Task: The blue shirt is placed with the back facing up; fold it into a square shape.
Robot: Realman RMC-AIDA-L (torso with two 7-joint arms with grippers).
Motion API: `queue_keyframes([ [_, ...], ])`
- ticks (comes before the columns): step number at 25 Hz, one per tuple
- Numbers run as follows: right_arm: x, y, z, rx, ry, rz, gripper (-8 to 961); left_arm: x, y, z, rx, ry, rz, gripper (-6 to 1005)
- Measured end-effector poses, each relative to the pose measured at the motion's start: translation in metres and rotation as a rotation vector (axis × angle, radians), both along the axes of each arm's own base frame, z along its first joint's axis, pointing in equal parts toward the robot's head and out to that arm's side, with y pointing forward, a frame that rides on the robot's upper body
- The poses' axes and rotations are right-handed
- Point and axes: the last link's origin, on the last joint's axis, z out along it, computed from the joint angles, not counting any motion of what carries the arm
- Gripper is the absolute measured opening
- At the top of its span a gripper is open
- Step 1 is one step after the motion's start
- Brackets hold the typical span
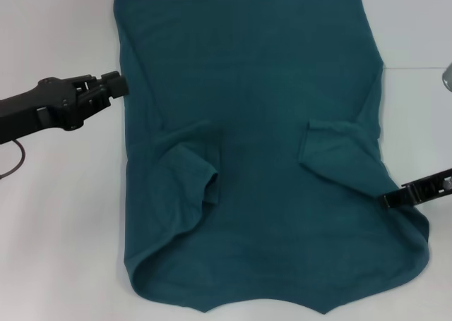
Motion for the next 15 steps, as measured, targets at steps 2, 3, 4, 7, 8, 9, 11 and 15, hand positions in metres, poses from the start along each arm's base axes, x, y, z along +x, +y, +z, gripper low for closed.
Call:
queue_keyframes([
  [2, 0.004, -0.002, -0.001, 0.006, 0.006, -0.007, 637, 0.002, 0.001, -0.001, -0.002, 0.002, -0.005, 173],
  [3, 0.005, -0.002, -0.001, 0.010, 0.006, -0.008, 637, 0.003, 0.002, -0.001, -0.003, 0.004, -0.008, 173],
  [4, 0.007, -0.003, -0.002, 0.013, 0.007, -0.011, 637, 0.003, 0.002, -0.001, -0.004, 0.004, -0.010, 173],
  [7, 0.012, -0.004, -0.002, 0.021, 0.009, -0.022, 638, 0.004, 0.003, -0.001, -0.006, 0.007, -0.012, 173],
  [8, 0.014, -0.004, -0.003, 0.022, 0.011, -0.026, 638, 0.004, 0.003, -0.001, -0.006, 0.007, -0.013, 173],
  [9, 0.015, -0.004, -0.003, 0.022, 0.012, -0.031, 638, 0.004, 0.003, -0.001, -0.006, 0.007, -0.013, 172],
  [11, 0.018, -0.003, -0.004, 0.026, 0.013, -0.035, 638, 0.004, 0.003, -0.002, -0.005, 0.008, -0.012, 171],
  [15, 0.021, -0.001, -0.005, 0.032, 0.007, -0.036, 637, 0.003, 0.004, -0.002, -0.002, 0.010, -0.006, 171],
])
